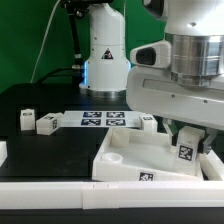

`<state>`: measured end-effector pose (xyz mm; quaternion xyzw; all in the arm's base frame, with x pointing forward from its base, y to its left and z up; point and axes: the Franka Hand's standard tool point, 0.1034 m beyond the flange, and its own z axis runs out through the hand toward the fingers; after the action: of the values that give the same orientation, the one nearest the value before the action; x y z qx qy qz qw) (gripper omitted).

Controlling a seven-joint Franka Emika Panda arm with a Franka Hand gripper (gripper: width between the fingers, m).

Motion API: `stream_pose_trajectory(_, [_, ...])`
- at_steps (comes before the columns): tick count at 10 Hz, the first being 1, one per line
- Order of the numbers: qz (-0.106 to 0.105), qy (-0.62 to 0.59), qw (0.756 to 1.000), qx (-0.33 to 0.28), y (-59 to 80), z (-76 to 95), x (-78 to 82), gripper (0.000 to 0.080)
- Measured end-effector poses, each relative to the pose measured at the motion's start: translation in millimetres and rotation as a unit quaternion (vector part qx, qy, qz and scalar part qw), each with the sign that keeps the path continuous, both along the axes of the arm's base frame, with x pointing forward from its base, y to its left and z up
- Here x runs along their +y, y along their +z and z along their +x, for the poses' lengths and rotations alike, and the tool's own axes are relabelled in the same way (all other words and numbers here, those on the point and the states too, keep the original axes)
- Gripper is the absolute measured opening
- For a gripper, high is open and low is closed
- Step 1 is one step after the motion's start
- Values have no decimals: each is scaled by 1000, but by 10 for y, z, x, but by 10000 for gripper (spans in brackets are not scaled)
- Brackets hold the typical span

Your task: Assemble one leg

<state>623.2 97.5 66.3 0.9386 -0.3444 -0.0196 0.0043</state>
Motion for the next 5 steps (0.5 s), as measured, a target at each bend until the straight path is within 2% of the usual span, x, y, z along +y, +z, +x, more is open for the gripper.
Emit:
stream_pose_trajectory(1, [-9,-33,999,3,2,-5,-64,301])
stream_pose_trajectory(2, [-12,-53,999,4,0,-10,-88,347])
stream_pose_trajectory(3, [-12,-47,999,4,-8,-12,-80,347])
stream_pose_trajectory(4, [-12,-48,999,4,-10,-13,-80,545])
stream_pose_trajectory(5, [-12,-48,999,4,-13,-14,-80,621])
